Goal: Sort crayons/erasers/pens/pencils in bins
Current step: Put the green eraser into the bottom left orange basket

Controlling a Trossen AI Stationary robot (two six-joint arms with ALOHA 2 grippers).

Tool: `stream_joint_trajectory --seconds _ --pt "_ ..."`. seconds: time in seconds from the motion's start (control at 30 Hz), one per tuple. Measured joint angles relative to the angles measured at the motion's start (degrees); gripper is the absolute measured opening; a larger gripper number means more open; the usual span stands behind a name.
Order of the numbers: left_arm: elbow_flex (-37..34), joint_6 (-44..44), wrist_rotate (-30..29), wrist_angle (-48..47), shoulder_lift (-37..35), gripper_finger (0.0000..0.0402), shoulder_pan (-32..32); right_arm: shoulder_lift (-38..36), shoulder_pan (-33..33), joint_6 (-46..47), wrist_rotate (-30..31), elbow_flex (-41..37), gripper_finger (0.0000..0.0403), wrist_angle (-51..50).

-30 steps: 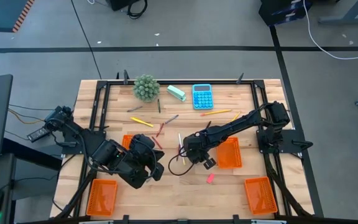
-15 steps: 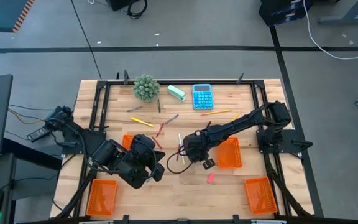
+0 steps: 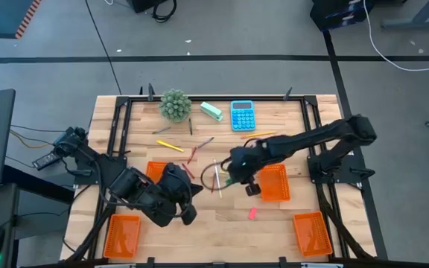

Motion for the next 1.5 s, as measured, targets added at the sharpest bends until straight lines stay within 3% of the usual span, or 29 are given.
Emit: stream_joint_trajectory --seconds 0.13,0.37,0.47,0.6,0.77,0.9,1.13,1.5 --pt "0.0 10.8 -0.8 4.5 0.0 0.0011 0.0 -5.7 -2.0 8.2 -4.0 0.0 0.009 0.7" --pt "0.0 34.1 -2.9 9.9 0.0 0.0051 2.2 -12.6 -6.1 20.8 -18.8 0.0 0.009 1.0" --pt "0.0 40.7 -0.8 11.3 0.0 0.0086 4.6 -14.1 -7.2 25.5 -24.2 0.0 0.009 1.4" --pt "0.0 50.3 7.1 16.5 0.9 0.015 8.3 -15.3 -7.8 31.1 -29.1 0.0 0.009 3.1" --pt "0.0 57.7 10.7 19.2 1.8 0.0232 12.0 -16.3 -7.7 35.4 -30.5 0.0 0.009 5.0" --pt "0.0 58.4 14.3 20.1 2.2 0.0272 14.4 -17.5 -7.7 38.0 -30.4 0.0 0.009 6.1" --pt "0.1 61.5 19.4 26.0 5.5 0.0272 15.6 -19.2 -7.7 40.9 -30.6 0.1 0.009 7.7" --pt "0.0 62.6 16.6 31.1 9.9 0.0238 16.0 -19.4 -7.7 43.7 -30.7 0.1 0.009 7.4"
